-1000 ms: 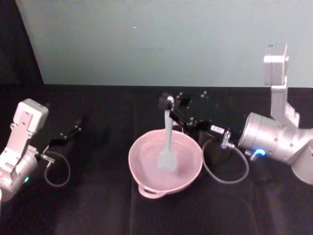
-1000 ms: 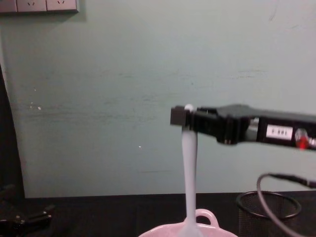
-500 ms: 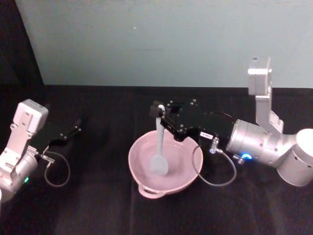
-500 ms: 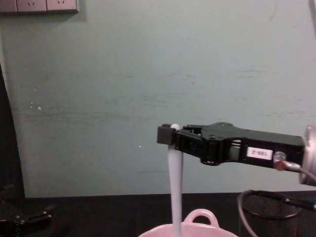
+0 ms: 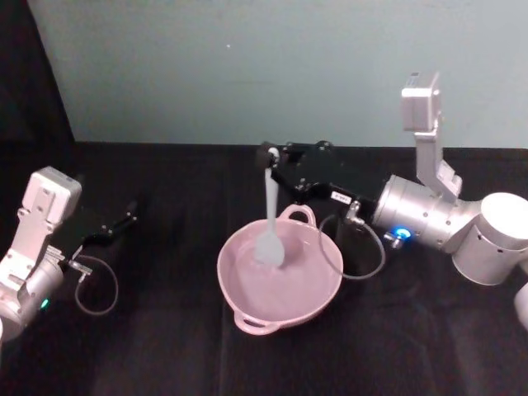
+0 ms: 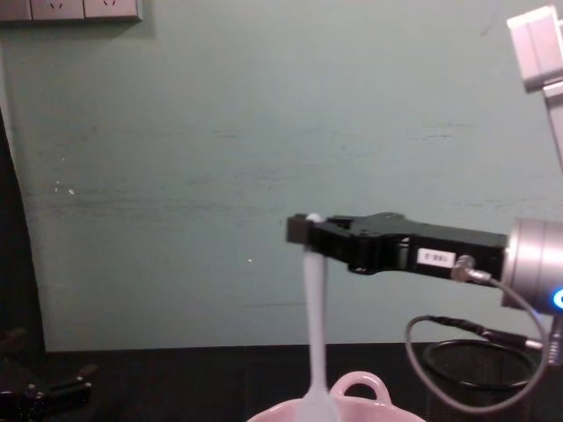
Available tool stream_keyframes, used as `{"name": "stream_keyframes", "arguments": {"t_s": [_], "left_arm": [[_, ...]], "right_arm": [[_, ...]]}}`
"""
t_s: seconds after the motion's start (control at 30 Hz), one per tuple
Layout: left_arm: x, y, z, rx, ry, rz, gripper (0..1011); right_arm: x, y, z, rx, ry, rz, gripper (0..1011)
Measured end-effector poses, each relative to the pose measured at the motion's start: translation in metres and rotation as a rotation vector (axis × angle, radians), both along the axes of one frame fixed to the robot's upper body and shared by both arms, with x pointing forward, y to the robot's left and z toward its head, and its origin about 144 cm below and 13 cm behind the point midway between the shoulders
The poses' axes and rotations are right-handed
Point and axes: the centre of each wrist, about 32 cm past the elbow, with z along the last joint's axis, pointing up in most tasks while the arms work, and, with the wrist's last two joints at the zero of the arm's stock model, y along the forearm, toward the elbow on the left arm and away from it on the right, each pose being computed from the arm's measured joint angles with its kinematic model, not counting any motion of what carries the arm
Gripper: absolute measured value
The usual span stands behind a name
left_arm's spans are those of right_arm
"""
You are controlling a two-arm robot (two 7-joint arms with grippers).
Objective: Use the one hand to pick up the spoon and stir the clear water in the bowl.
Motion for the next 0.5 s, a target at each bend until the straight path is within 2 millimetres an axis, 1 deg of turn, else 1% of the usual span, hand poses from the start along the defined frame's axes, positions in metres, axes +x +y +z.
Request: {"name": "stream_keyframes", "arguments": {"t_s": [0.17, 0.3, 0.5], "left_arm": [[0.000, 0.000, 0.000, 0.000, 0.000, 0.000, 1005], [0.000, 0.000, 0.000, 0.000, 0.000, 0.000, 1005], [0.000, 0.000, 0.000, 0.000, 0.000, 0.000, 1005]], "right_arm": [[-0.002, -0.019, 0.001, -0.003, -0.005, -0.061, 84], [-0.007, -0.026, 0.000, -0.015, -0.007, -0.077, 84], [-0.023, -0.033, 0.005, -0.045, -0.019, -0.080, 84]]}}
